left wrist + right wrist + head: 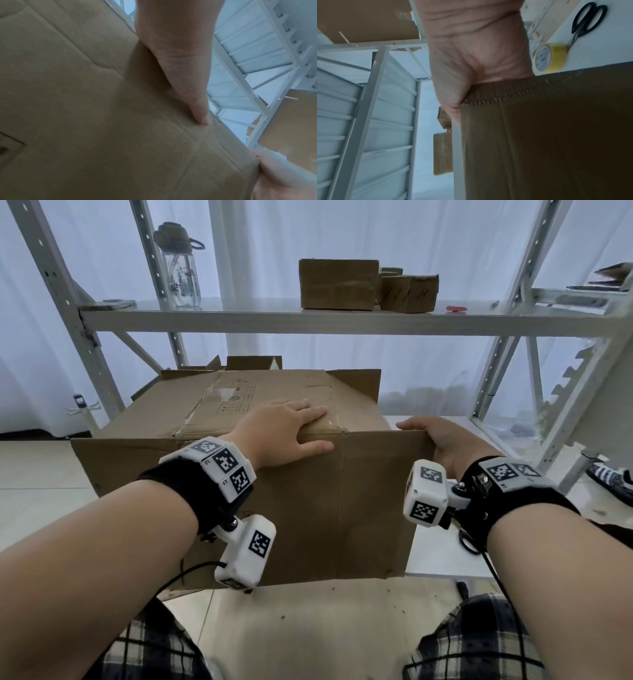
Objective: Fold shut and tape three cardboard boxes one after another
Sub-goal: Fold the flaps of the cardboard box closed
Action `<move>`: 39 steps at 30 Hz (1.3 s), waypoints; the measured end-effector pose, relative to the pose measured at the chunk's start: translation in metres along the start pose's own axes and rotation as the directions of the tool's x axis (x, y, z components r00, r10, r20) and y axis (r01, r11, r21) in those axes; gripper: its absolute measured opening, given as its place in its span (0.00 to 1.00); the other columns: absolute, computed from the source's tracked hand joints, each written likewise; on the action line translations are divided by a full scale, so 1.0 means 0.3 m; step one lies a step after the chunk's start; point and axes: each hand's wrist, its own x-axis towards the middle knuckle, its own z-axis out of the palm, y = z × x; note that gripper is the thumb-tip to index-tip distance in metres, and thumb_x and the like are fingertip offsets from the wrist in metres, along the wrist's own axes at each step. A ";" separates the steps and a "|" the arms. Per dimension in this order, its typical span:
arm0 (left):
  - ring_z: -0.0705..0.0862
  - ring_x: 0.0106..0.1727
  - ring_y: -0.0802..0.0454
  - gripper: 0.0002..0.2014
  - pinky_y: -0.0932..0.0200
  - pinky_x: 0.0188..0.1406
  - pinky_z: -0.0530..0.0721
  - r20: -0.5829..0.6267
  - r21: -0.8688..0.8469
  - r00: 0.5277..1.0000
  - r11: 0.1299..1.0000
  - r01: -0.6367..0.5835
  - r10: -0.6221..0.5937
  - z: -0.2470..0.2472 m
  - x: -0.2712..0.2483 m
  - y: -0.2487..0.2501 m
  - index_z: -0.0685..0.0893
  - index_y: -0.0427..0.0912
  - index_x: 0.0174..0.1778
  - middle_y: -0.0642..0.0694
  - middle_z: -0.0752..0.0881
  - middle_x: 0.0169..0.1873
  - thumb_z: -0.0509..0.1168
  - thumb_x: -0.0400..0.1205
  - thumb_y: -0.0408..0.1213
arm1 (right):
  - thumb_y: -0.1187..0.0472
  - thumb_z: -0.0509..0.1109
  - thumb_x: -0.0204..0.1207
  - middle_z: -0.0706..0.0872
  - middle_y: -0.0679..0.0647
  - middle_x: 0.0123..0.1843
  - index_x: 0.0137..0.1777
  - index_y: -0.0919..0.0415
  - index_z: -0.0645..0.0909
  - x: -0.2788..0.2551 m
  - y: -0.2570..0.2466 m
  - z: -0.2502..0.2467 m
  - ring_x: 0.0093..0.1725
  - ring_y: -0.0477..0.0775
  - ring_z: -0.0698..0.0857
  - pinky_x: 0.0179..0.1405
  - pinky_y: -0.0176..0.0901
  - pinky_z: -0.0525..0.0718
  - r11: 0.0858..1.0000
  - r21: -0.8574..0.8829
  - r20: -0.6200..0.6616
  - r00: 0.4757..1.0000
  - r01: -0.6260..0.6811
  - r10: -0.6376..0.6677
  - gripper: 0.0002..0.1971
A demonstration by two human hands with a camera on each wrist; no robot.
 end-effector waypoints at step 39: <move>0.72 0.75 0.42 0.44 0.46 0.67 0.77 -0.047 -0.079 0.976 0.975 0.210 -0.214 -0.119 -0.253 -0.229 0.44 0.61 0.83 0.44 0.58 0.82 0.69 0.80 0.48 | 0.81 0.64 0.73 0.89 0.60 0.49 0.56 0.66 0.81 -0.260 0.074 0.351 0.48 0.57 0.88 0.47 0.50 0.89 0.876 0.335 0.308 0.838 0.348 -0.450 0.16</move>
